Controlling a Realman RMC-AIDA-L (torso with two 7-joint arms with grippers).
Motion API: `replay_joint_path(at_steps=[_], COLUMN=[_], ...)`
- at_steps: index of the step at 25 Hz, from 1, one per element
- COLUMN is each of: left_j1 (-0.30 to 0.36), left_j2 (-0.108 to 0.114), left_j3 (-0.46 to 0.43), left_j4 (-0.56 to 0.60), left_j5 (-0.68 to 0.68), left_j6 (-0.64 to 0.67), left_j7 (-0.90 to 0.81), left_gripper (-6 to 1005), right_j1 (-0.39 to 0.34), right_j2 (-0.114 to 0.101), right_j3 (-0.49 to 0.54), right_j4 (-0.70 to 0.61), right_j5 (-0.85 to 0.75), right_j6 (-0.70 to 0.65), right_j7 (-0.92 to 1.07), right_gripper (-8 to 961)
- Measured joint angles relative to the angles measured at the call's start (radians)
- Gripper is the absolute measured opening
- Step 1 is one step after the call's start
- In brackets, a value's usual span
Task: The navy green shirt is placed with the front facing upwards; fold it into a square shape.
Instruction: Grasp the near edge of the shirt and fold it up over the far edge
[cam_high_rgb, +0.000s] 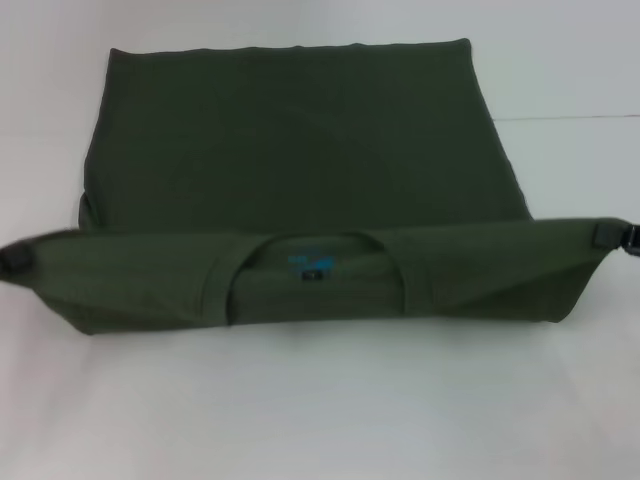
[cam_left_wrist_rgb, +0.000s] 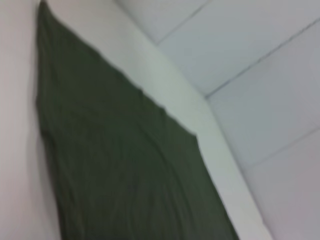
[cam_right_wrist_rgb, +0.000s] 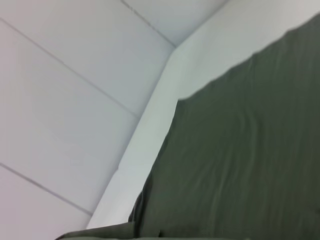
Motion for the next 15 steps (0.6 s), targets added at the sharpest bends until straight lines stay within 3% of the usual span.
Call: replay_joint_path(at_steps=[6, 10, 15], left_j1=[-0.011, -0.017, -0.038], left_j2=[-0.013, -0.037, -0.064], left_j3=[0.001, 0.005, 0.007], left_j4=[-0.064, -0.098, -0.131], left_j5=[-0.081, -0.167, -0.221], left_j6=[-0.065, -0.131, -0.207], left_j7=[0.055, 0.107, 0.163], left_gripper=[30, 30, 30], right_j1=[0.012, 0.025, 0.043], right_j2=[0.032, 0.061, 0.077], right_j3=[0.0, -0.006, -0.006], right_j4=[0.002, 0.002, 0.002], right_j5=[0.068, 0.139, 0.15], right_j6=[0.062, 0.133, 0.202], right_j7=[-0.026, -0.047, -0.055], right_gripper=[45, 45, 44])
